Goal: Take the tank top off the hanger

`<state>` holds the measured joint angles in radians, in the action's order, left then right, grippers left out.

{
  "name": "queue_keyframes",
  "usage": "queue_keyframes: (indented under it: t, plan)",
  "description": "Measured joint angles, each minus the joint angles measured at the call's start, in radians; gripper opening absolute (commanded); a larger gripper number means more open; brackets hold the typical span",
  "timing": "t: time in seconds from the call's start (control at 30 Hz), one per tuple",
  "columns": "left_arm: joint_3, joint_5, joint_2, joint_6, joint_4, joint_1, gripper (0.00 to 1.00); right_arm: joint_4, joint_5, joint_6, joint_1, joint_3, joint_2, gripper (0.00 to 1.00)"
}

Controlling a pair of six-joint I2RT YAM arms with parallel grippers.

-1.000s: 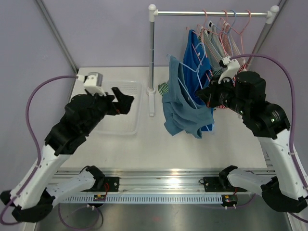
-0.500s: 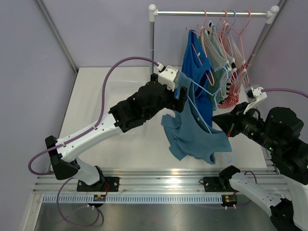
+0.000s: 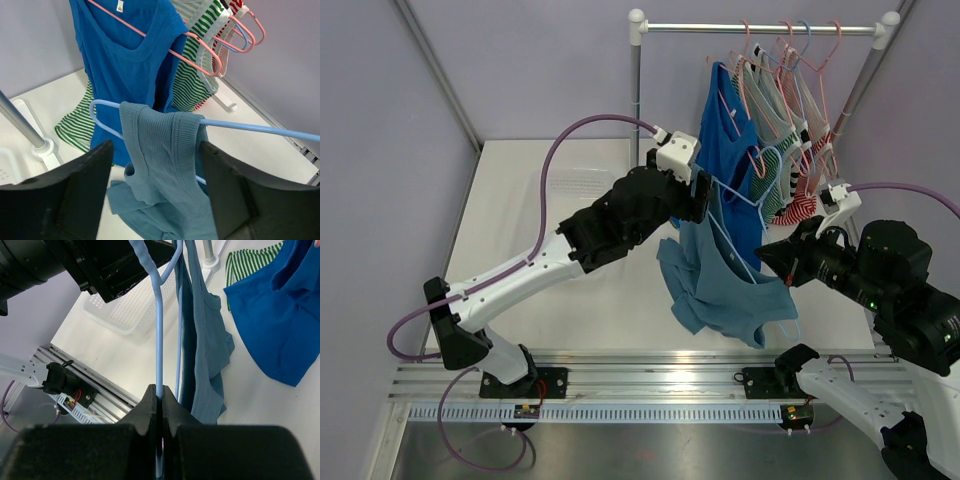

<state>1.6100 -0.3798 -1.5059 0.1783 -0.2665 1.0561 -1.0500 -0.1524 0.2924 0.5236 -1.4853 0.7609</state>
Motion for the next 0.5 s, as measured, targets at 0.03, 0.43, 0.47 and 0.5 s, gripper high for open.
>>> queue_keyframes:
  t: [0.03,0.43,0.47,0.5]
  plan:
    - [0.001,-0.002,-0.002,-0.002,0.002,0.0,0.6,0.0,0.0,0.0,0.0,0.0,0.002,0.0]
    - [0.021,-0.06,-0.058,-0.019,0.006,-0.006,0.0,0.0,-0.025,0.0,0.0,0.002,0.003,0.0]
    - [0.03,-0.073,-0.064,-0.019,0.002,-0.008,0.0,0.0,-0.024,-0.001,0.0,0.005,0.003,0.0]
    - [0.038,-0.085,-0.069,-0.019,-0.001,-0.011,0.0,0.002,-0.024,-0.005,0.0,0.011,0.003,0.0]
